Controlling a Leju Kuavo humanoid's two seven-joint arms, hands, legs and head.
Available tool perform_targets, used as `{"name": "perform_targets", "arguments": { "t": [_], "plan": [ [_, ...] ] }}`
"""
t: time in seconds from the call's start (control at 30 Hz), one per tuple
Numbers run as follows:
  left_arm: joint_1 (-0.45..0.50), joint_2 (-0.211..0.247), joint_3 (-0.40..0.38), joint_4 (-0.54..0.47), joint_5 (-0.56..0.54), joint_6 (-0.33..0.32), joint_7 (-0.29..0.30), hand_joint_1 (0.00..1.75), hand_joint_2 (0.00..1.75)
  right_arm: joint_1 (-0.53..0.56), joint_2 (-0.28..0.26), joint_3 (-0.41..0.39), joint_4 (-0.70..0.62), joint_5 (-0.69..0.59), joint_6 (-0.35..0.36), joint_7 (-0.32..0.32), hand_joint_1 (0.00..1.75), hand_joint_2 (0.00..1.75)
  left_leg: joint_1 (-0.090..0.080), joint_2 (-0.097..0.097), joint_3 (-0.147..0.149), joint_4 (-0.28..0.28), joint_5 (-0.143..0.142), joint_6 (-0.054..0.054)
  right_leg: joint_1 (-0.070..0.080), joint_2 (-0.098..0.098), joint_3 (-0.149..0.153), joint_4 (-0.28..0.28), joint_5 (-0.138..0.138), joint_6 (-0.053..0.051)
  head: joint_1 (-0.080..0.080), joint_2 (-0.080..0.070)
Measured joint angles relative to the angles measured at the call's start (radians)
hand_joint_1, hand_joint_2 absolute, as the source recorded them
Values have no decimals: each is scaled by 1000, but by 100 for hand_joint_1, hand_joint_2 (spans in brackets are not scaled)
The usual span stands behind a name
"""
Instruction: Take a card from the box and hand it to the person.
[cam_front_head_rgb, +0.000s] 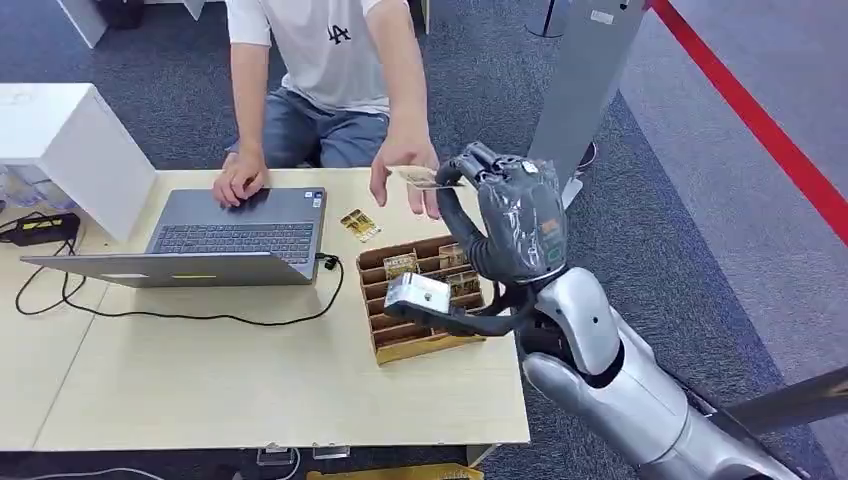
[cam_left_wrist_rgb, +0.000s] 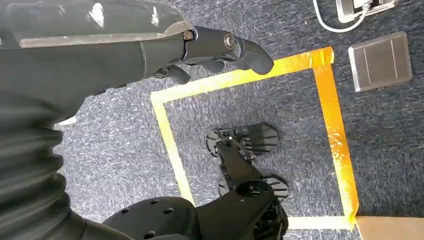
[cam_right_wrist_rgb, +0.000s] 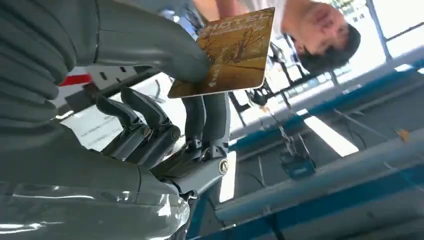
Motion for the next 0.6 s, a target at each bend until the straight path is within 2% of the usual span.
{"name": "perform_targets", "arguments": {
  "t": [0.2, 0.3, 0.33, 0.4, 0.43, 0.5, 0.6],
  "plan": [
    [-6, -3, -8, 0, 9, -2, 2, 0, 175, 27, 51, 2, 129, -5, -162, -70, 175, 175, 0, 0, 0, 0, 0, 0, 0, 0, 0, 0, 0, 0, 0, 0],
    [-7, -5, -15, 0, 10, -3, 2, 0, 175, 35, 74, 3, 187, 3, -203, -83, 175, 175, 0, 0, 0, 0, 0, 0, 0, 0, 0, 0, 0, 0, 0, 0],
    [-8, -5, -17, 0, 10, -4, 2, 0, 175, 37, 79, 3, 201, 4, -207, -83, 0, 175, 0, 0, 0, 0, 0, 0, 0, 0, 0, 0, 0, 0, -1, 0],
    [-8, -6, -21, 0, 11, -6, 1, 0, 175, 45, 92, 3, 231, 10, -212, -90, 0, 175, 0, 0, 0, 0, 0, 0, 0, 0, 0, 0, 0, 0, 0, 0],
    [-8, -6, -24, 0, 11, -8, 1, 0, 0, 50, 97, 3, 243, 10, -212, -93, 0, 175, 0, 0, 0, 0, 0, 0, 0, 0, 0, 0, 0, 0, 0, 0],
    [-8, -6, -26, 0, 19, -9, -1, 0, 0, 57, 104, 3, 266, 6, -216, -98, 0, 175, 0, 0, 0, 0, 0, 0, 0, 0, 0, 0, 0, 0, 0, 0],
    [-8, -6, -26, 0, 33, -9, -10, 0, 0, 71, 114, 1, 294, -209, -209, -188, 0, 175, 0, 0, 0, 0, 0, 0, 0, 0, 0, 0, 0, 0, 1, 0]
  ]
}}
